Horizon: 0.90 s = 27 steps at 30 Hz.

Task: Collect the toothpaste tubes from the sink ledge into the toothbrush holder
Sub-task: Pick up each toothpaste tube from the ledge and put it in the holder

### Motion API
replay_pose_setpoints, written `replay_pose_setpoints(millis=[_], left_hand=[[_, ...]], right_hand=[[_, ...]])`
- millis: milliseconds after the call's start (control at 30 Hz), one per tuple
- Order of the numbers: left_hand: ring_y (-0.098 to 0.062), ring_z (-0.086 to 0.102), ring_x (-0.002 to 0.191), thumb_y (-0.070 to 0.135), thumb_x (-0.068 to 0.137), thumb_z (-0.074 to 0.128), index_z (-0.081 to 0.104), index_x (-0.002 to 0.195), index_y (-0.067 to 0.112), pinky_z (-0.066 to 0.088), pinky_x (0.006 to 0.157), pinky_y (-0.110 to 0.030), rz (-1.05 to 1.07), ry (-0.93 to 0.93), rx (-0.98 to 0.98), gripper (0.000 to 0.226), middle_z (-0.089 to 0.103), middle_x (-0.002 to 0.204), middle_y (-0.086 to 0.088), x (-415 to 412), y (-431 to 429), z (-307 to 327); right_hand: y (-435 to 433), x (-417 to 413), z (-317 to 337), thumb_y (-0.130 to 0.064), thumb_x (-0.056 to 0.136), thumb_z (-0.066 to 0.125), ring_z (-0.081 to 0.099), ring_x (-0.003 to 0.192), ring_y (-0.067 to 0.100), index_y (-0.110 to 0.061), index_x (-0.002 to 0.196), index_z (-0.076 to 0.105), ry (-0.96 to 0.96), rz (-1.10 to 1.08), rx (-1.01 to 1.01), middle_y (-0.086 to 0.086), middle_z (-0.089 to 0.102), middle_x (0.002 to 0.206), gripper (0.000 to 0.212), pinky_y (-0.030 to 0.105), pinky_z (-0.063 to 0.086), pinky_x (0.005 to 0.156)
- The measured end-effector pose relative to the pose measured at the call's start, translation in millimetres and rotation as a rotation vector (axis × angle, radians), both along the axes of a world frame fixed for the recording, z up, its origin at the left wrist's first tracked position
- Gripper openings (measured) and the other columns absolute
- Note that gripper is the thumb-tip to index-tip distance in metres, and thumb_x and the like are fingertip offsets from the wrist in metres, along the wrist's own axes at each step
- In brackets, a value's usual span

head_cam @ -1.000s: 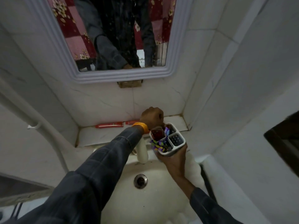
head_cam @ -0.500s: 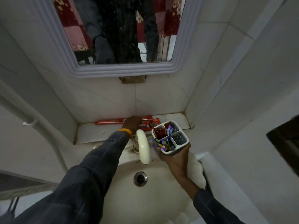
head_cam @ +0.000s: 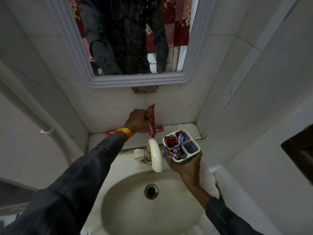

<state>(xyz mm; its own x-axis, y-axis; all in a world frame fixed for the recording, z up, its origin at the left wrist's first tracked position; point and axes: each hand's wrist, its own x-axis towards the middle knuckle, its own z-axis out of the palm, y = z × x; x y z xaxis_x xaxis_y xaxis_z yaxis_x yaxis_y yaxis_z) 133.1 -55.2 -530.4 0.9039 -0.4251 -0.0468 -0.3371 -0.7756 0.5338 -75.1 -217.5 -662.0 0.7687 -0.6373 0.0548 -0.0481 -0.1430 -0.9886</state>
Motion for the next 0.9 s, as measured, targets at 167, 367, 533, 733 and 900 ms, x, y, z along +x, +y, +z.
replay_pose_setpoints(millis=[167, 367, 533, 733, 900], left_hand=[[-0.008, 0.071, 0.067, 0.021, 0.089, 0.070, 0.066, 0.108, 0.003, 0.059, 0.062, -0.016, -0.141, -0.004, -0.430, 0.026, 0.074, 0.099, -0.014, -13, -24, 58], [-0.014, 0.075, 0.071, 0.024, 0.089, 0.070, 0.070, 0.104, 0.004, 0.063, 0.073, -0.027, -0.317, 0.005, -0.301, 0.026, 0.077, 0.098, -0.012, -33, -76, 58], [-0.020, 0.075, 0.074, 0.026, 0.085, 0.071, 0.073, 0.095, 0.007, 0.061, 0.077, -0.035, -0.328, -0.006, -0.067, 0.022, 0.078, 0.088, -0.011, -38, -92, 24], [-0.021, 0.067, 0.078, 0.032, 0.080, 0.070, 0.073, 0.086, 0.020, 0.058, 0.076, -0.037, -0.379, -0.036, 0.054, 0.013, 0.075, 0.088, -0.001, -34, -90, 8], [-0.019, 0.055, 0.070, 0.023, 0.082, 0.069, 0.056, 0.069, 0.020, 0.042, 0.063, -0.029, -0.459, -0.051, 0.135, 0.019, 0.060, 0.074, 0.000, -37, -96, 9]], right_hand=[[-3, 0, -1, -0.016, 0.053, 0.109, 0.073, 0.120, 0.013, -0.020, 0.145, 0.045, 0.058, -0.004, 0.003, 0.005, 0.067, 0.139, 0.112, 0.041, 0.066, 0.091], [-4, 3, -4, -0.020, 0.057, 0.107, 0.067, 0.131, 0.016, -0.017, 0.151, 0.042, 0.093, 0.015, 0.002, 0.005, 0.064, 0.144, 0.114, 0.041, 0.062, 0.102], [-4, 1, 2, -0.015, 0.054, 0.107, 0.067, 0.130, 0.017, -0.016, 0.147, 0.043, 0.052, -0.014, -0.009, 0.003, 0.064, 0.143, 0.113, 0.038, 0.062, 0.100], [-2, -1, 2, -0.007, 0.054, 0.106, 0.068, 0.126, 0.008, -0.015, 0.147, 0.040, 0.068, -0.018, -0.015, 0.002, 0.064, 0.143, 0.114, 0.029, 0.061, 0.100], [-2, -1, 2, -0.007, 0.055, 0.105, 0.066, 0.127, 0.005, -0.015, 0.147, 0.040, 0.061, -0.003, -0.023, 0.002, 0.062, 0.143, 0.113, 0.021, 0.060, 0.098]])
